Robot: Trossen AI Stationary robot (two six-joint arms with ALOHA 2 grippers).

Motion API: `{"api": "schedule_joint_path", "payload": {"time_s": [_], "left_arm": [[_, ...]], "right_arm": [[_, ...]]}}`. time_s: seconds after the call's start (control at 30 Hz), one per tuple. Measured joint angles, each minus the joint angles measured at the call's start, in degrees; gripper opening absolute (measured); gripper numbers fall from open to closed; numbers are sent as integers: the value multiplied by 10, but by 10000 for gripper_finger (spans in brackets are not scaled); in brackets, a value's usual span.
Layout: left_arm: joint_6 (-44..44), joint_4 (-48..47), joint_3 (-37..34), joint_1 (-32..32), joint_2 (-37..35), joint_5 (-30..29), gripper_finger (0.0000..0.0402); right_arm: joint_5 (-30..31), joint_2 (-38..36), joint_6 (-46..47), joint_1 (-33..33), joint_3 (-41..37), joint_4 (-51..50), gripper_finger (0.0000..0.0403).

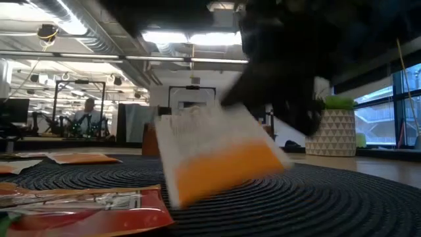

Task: Pick & Place Tea
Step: Put the white tea bag into the left of the wooden organizer

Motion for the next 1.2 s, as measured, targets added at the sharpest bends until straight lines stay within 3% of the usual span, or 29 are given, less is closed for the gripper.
{"api": "schedule_joint_path", "payload": {"time_s": [0.2,0.33,0.5,0.77,0.97,1.2], "left_arm": [[16,-93,-59,-17,-185,-152,66],[37,-91,-118,-25,-310,-193,66],[46,-72,-193,-5,-428,-152,66],[136,-55,-264,62,-542,-87,66],[184,-56,-281,113,-576,-41,66],[208,-59,-282,153,-578,0,66]], "right_arm": [[57,-84,-99,-51,0,6,2],[89,-125,-199,-101,5,18,2],[94,-123,-287,-175,20,47,1],[33,-63,-352,-286,56,77,1],[-9,-10,-373,-326,62,72,1],[13,21,-430,-328,62,87,4]]}}
